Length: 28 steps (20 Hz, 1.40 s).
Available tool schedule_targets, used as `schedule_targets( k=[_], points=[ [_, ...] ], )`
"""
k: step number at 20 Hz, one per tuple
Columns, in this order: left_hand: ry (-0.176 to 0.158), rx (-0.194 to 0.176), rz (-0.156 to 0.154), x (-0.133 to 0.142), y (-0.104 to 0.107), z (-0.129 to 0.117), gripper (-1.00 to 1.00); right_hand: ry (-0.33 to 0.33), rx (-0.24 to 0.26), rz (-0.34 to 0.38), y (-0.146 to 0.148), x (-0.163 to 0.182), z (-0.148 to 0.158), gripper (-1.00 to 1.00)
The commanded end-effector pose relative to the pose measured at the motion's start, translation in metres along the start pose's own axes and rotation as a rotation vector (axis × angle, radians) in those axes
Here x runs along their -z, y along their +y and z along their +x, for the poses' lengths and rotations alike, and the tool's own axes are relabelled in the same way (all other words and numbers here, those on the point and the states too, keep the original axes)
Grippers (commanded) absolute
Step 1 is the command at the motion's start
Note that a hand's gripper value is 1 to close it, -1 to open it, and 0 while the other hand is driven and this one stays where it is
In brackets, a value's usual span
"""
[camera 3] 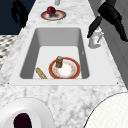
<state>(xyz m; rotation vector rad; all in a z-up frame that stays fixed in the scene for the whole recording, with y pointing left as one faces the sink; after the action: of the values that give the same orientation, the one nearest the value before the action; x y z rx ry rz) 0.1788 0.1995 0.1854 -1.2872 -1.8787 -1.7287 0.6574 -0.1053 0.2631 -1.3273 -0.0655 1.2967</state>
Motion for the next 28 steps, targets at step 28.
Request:
schedule_targets(
  k=[28],
  points=[
    [0.0, 0.0, 0.0, 0.0, 0.0, 0.0, 0.0, -0.416, 0.251, 0.127, 0.105, -0.032, -0.065, -1.0]
  ],
)
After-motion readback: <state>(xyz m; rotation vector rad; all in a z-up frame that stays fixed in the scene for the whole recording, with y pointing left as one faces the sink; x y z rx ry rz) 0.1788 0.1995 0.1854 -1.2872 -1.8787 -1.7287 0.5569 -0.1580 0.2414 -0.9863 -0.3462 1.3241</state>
